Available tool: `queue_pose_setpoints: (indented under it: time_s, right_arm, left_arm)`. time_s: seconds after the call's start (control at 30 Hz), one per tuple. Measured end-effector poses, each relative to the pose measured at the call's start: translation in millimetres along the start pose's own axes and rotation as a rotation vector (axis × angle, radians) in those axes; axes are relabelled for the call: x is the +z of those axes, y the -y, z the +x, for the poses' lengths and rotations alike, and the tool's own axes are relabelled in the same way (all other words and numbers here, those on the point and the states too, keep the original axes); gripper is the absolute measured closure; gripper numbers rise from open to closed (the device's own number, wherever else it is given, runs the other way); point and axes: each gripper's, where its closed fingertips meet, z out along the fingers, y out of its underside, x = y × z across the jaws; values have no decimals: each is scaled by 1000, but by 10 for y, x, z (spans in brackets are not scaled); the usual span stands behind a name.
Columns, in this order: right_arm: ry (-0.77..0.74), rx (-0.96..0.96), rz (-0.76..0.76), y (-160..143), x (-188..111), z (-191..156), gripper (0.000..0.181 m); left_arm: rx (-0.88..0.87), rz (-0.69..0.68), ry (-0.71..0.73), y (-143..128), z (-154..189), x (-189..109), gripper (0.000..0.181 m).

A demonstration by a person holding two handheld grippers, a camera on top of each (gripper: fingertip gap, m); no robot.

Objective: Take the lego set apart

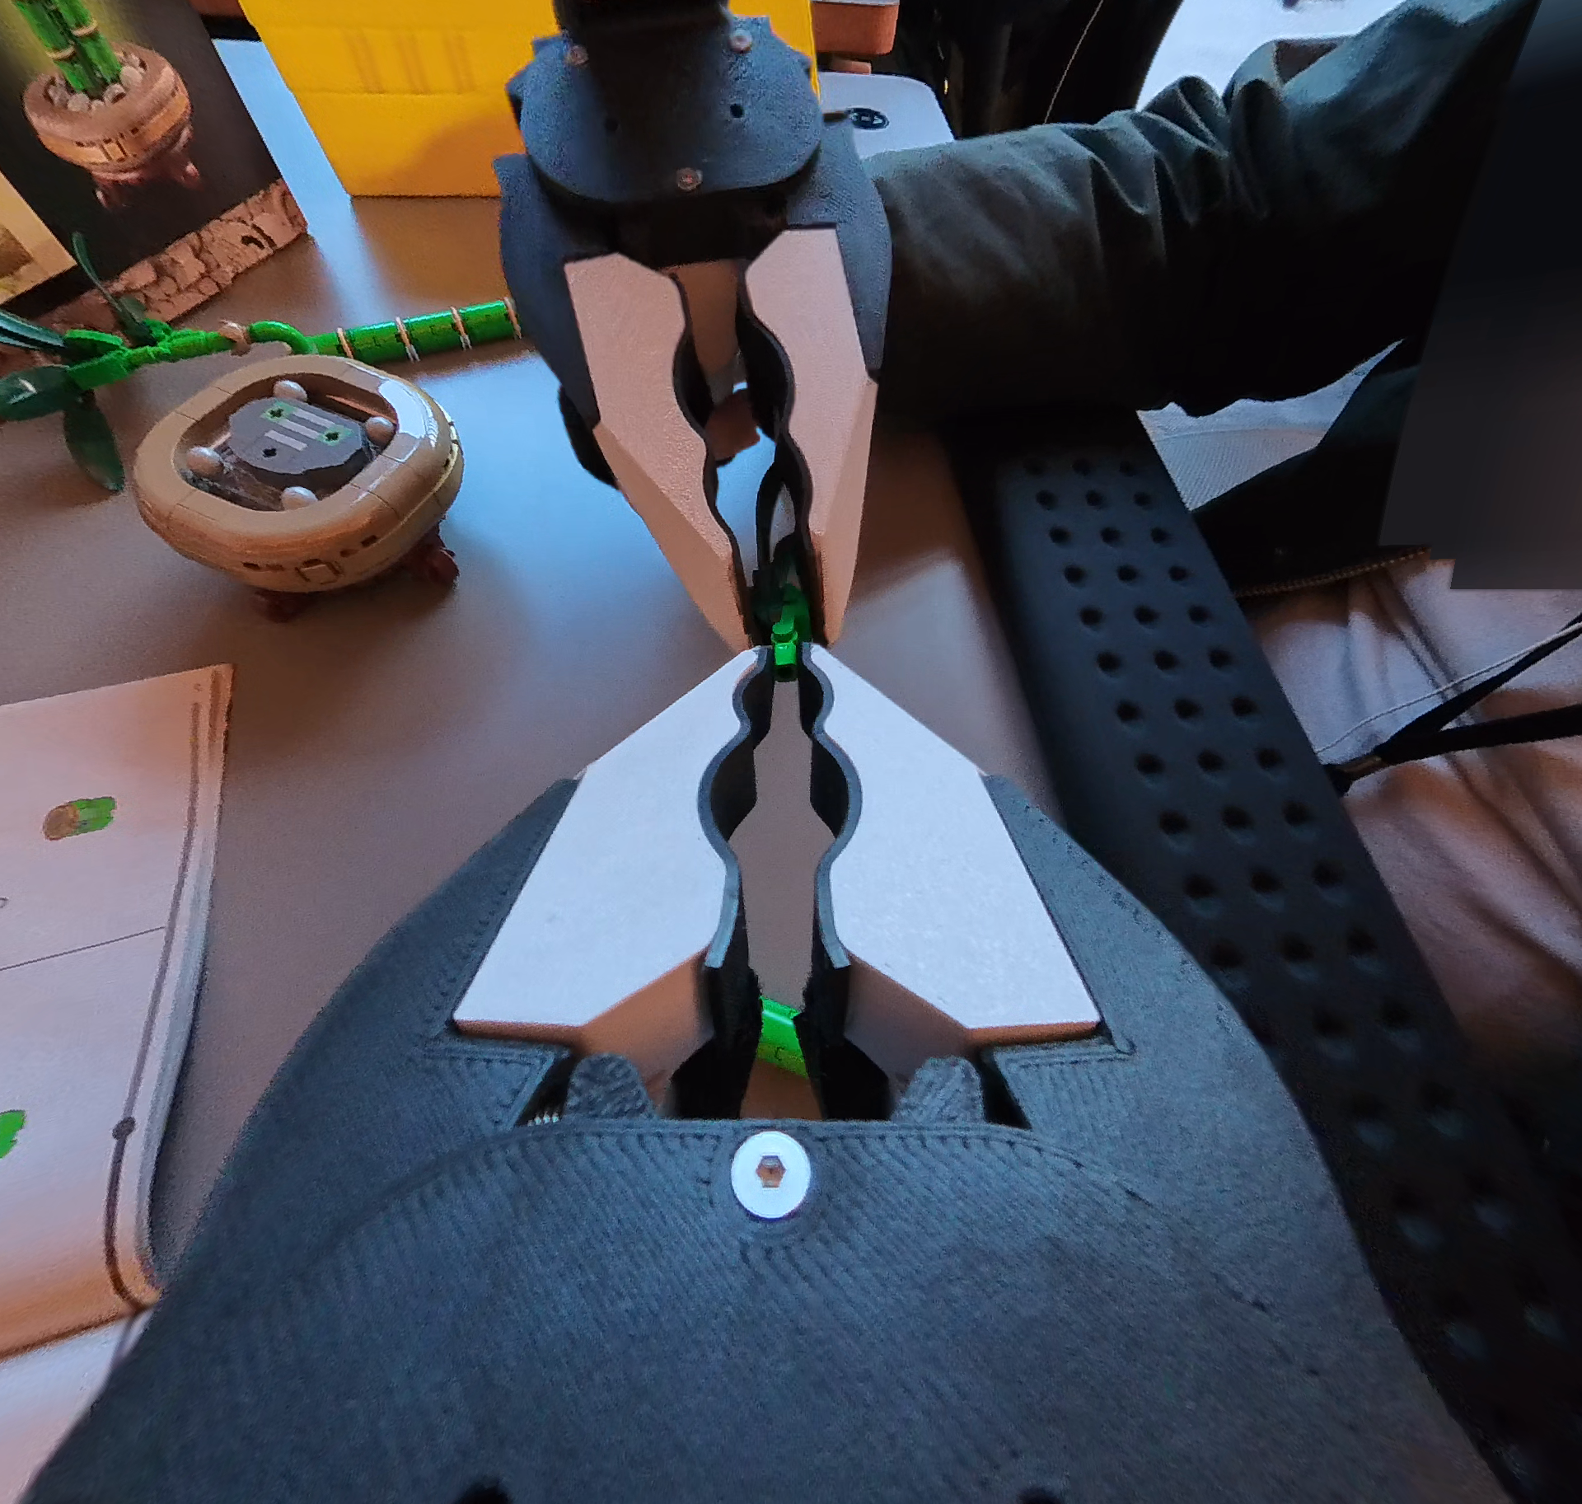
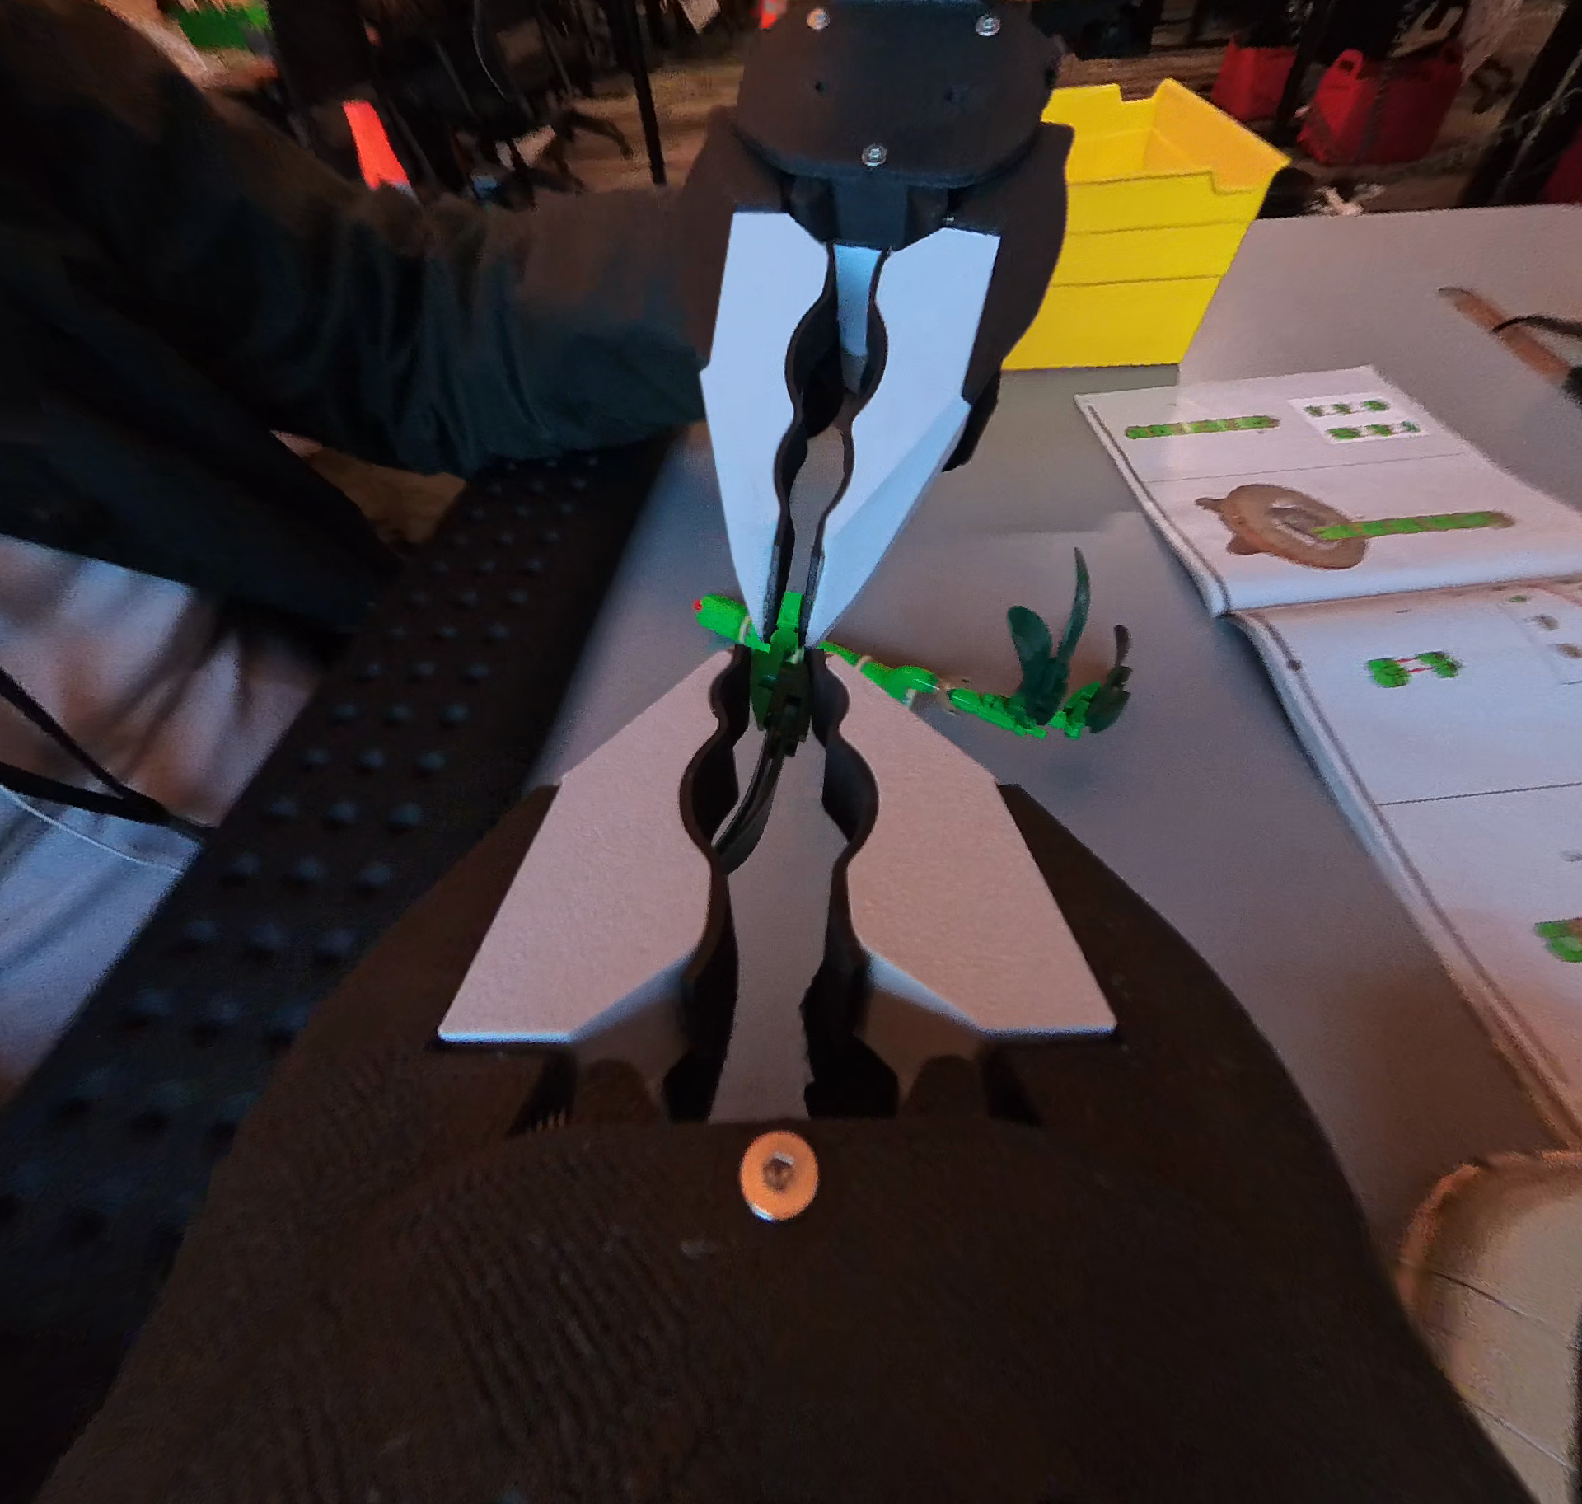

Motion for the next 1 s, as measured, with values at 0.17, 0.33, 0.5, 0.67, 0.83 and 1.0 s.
queue_pose_setpoints:
  time_s: [0.17, 0.33, 0.5, 0.67, 0.83, 1.0]
  right_arm:
    - [-180, -317, -92, -34, -1, 81, 169]
    - [-393, -659, -152, 39, -33, 200, 169]
    - [-575, -909, -172, 210, -110, 244, 169]
    - [-653, -1087, -195, 268, -104, 221, 170]
    - [-650, -1104, -202, 253, -85, 211, 170]
    - [-637, -1089, -211, 228, -70, 211, 170]
  left_arm:
    - [68, -24, 67, -51, -54, 8, 175]
    - [-84, 19, 34, -26, -116, -38, 165]
    - [-265, 144, -57, 118, -161, -135, 163]
    - [-249, 171, -55, 184, -136, -177, 172]
    - [-259, 157, -50, 176, -134, -153, 176]
    - [-266, 144, -47, 147, -155, -147, 178]
